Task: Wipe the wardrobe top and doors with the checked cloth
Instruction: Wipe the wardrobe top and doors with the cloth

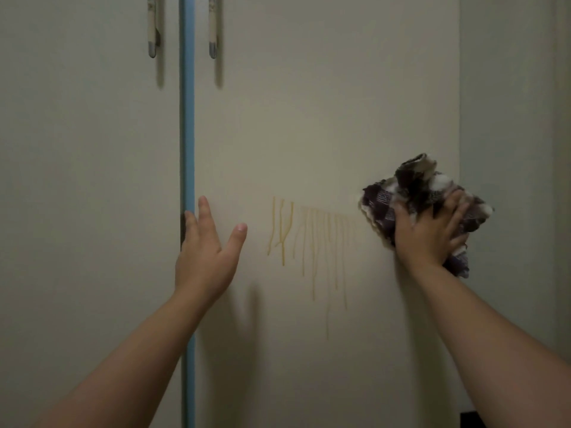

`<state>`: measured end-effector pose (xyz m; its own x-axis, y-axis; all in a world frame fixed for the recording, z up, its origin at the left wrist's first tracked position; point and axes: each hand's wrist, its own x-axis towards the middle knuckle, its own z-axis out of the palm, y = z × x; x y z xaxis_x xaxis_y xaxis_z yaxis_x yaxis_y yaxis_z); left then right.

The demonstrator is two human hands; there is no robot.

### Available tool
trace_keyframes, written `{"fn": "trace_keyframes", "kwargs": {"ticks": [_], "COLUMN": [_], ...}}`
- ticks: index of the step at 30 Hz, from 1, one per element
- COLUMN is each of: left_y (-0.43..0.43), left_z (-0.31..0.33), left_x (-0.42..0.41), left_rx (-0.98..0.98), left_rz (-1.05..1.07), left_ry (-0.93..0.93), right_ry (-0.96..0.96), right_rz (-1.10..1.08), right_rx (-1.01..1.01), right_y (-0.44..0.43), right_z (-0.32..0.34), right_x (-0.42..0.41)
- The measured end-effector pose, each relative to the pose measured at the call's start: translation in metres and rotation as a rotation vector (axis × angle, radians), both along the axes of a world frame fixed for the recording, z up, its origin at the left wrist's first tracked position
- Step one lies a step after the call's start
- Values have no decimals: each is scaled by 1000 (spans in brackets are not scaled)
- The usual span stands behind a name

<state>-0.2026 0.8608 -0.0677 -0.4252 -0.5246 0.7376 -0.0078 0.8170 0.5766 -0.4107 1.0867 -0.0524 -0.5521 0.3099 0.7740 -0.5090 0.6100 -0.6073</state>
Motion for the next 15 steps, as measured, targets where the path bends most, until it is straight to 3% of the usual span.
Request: {"fn": "trace_keyframes", "kwargs": {"ticks": [5, 11, 13, 15], "left_y": [-3, -10, -11, -9], "left_z": [5, 3, 2, -3], "left_x": [9, 10, 12, 18], "left_rx": [59, 219, 161, -13], "left_rz": [-86, -381, -368, -226], "left_ry": [21, 197, 258, 271], "right_ry": [104, 191, 251, 319], "right_rz": [29, 87, 94, 107], "right_rx": [170, 393, 534, 675], "right_y": [-56, -126, -149, -169], "right_z": [9, 26, 22, 13], "right_x": [37, 88, 106, 116]}}
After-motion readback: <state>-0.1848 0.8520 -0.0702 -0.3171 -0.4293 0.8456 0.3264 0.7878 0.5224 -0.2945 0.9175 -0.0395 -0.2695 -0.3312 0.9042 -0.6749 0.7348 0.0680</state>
